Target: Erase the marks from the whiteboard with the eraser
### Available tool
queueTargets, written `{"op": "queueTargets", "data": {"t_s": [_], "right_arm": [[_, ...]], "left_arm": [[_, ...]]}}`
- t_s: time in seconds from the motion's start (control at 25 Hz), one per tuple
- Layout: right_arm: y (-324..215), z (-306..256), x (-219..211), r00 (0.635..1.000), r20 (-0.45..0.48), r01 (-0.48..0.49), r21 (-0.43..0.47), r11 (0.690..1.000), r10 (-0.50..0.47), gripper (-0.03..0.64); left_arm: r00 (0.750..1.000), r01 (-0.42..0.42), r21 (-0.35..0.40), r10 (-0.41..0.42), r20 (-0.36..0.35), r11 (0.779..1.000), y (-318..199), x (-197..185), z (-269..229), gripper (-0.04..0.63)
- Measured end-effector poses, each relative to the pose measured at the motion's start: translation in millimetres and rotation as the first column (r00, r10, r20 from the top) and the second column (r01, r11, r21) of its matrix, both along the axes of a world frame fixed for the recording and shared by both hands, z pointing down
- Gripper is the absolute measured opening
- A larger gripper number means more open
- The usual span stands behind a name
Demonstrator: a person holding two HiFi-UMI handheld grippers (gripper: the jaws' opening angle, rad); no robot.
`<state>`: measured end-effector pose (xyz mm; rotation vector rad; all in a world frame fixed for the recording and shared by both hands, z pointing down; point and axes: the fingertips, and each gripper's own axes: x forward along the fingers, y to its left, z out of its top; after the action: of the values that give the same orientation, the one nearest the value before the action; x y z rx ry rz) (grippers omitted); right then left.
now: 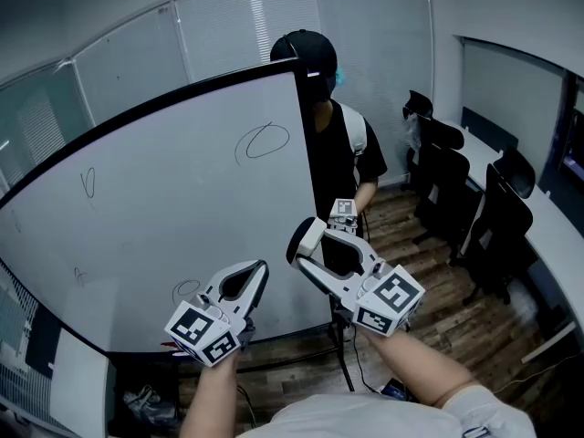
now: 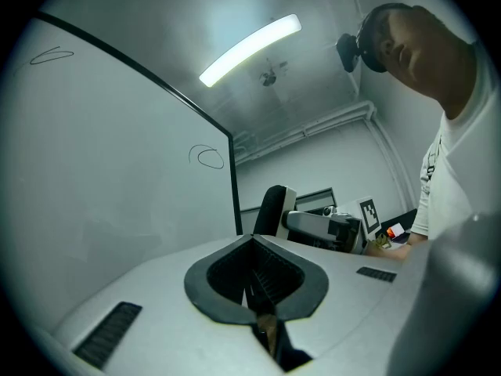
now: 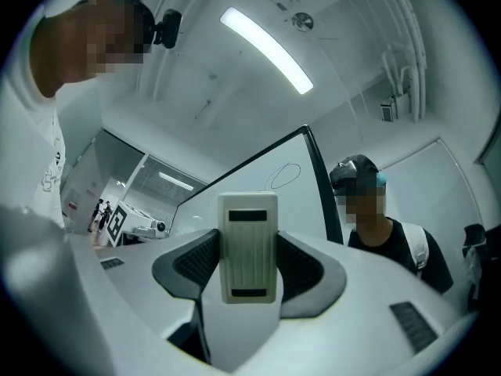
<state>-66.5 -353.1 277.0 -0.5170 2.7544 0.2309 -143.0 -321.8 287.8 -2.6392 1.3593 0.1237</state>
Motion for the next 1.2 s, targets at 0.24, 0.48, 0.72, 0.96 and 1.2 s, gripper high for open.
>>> {"op": "queueTargets", "data": {"t_s": [0.24,0.48,0.72,0.96,1.2], "right_arm": [[-11,-17,-16,0.999,-0.015,-0.028,0.038,0.999,0.029,0.235],[-27,-42,-25,0.996,-0.017,-0.087,0.068,0.994,0.088,0.235],[-52,-86,-28,0.980,-0.026,-0.193,0.130,0.972,0.198,0.236],[-65,-129,-41,0.902,-0.123,-0.352,0.346,0.869,0.415,0.235],[-60,-162,-56,0.809,-0.135,-0.424,0.539,0.728,0.572,0.235]], "left_arm": [[0.999,-0.025,0.026,0.025,0.023,0.999,-15,-16,-17,0.008],[0.996,-0.066,0.036,0.064,0.055,0.997,-27,-33,-28,0.008],[0.993,-0.111,0.063,0.107,0.053,0.992,-31,-49,-38,0.008],[0.987,-0.153,0.081,0.149,0.057,0.985,-37,-60,-45,0.008],[0.984,-0.173,0.095,0.169,0.055,0.980,-41,-74,-50,0.008]]}}
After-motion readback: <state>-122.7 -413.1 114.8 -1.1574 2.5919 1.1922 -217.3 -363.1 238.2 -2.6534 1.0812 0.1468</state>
